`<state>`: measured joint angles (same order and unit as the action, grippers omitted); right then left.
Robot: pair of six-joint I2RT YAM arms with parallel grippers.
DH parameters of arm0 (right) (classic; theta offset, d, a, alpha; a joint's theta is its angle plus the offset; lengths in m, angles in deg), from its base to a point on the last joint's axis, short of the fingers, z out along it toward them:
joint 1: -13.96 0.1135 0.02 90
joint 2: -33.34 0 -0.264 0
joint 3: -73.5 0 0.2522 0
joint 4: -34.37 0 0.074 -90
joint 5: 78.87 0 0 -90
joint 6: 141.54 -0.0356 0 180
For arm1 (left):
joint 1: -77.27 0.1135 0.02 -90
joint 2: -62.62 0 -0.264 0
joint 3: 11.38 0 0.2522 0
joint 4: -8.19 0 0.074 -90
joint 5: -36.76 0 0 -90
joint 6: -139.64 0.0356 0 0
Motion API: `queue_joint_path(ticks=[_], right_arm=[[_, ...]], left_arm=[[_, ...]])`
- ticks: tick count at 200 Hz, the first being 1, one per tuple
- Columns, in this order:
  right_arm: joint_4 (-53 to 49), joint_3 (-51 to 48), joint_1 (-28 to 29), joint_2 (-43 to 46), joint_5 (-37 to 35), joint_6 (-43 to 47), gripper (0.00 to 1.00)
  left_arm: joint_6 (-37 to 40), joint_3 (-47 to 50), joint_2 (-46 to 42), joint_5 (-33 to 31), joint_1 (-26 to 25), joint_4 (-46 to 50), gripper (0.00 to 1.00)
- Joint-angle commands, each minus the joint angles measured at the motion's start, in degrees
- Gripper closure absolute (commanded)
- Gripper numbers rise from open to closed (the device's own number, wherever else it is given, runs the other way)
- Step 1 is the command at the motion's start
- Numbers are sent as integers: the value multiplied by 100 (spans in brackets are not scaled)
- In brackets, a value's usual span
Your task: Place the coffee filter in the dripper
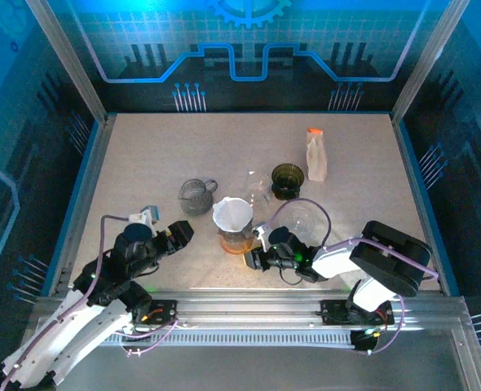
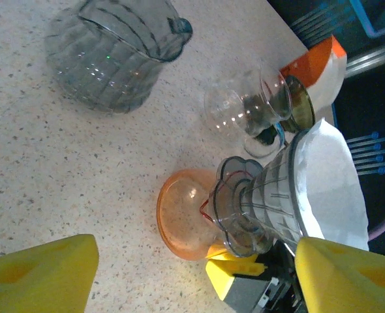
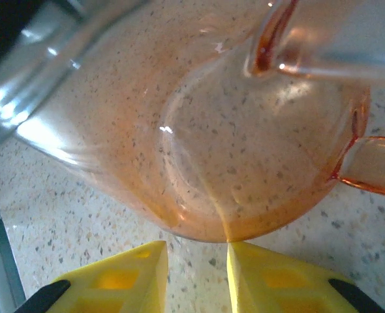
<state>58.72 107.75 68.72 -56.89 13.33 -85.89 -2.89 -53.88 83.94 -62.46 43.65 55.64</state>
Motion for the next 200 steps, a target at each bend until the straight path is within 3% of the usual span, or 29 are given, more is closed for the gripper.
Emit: queue_joint_path(ticks=[1,200], right_arm=[[143,206,-63,-290,-30,-87,69],[628,1417,-353,-1561,-703,-915,70]], left_arm=[[-118,-82,-139,-193,124,216,23],[-197,112,-216,-36,253,238,25]])
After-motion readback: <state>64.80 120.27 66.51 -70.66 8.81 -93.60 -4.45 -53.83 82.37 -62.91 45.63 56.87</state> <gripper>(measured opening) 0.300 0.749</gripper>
